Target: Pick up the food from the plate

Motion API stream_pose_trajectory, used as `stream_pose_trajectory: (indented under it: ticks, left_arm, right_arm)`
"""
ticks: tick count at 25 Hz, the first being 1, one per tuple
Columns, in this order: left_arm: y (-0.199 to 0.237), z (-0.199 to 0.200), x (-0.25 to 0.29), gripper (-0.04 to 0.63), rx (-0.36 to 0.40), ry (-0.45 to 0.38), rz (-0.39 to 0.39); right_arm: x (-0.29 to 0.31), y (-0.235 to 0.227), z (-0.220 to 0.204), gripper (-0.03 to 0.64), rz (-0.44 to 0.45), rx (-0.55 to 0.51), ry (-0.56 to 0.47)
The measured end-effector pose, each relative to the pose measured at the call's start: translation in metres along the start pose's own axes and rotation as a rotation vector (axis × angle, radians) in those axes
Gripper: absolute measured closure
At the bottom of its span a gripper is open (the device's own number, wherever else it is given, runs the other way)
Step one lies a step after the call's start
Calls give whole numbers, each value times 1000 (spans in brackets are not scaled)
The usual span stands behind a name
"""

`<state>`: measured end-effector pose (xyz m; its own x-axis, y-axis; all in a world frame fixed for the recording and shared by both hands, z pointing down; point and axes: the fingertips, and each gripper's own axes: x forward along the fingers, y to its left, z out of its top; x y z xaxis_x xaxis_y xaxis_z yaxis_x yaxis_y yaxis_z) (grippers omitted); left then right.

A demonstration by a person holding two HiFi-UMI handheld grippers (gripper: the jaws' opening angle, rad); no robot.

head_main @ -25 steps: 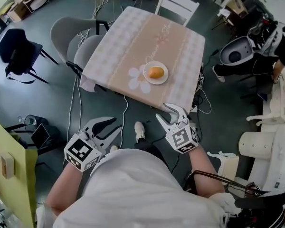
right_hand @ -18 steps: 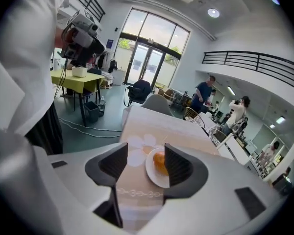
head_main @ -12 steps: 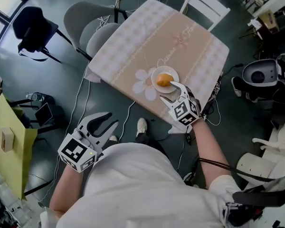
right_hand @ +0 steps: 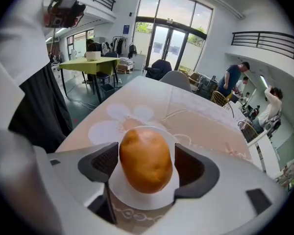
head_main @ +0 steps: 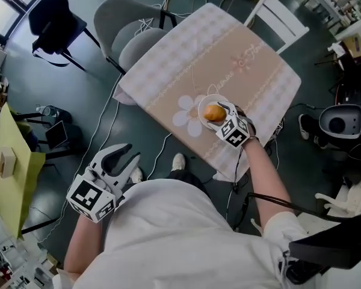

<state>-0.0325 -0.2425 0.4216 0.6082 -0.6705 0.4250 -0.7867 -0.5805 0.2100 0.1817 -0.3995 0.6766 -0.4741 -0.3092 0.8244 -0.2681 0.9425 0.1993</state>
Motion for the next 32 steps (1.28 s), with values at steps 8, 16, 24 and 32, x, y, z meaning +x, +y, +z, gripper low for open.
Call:
stream_pose_trajectory:
  ticks: [8,16,24,32]
  left_arm:
    - [14,-1,-2,486,-32,4,37]
    - [17,5,3,486,-8,-5,-20]
    - [15,1,-17,486,55,14,-129]
    - [22,-12,-49,501,110,12,-213]
  right_arm:
    - [10,-4,-3,262,32,33,26]
    - [-3,-7,-1,261,-44,142,6]
    - [-44,6,25,262,-176,330,-47]
    - [-96,50,75,261,-313,454,-150]
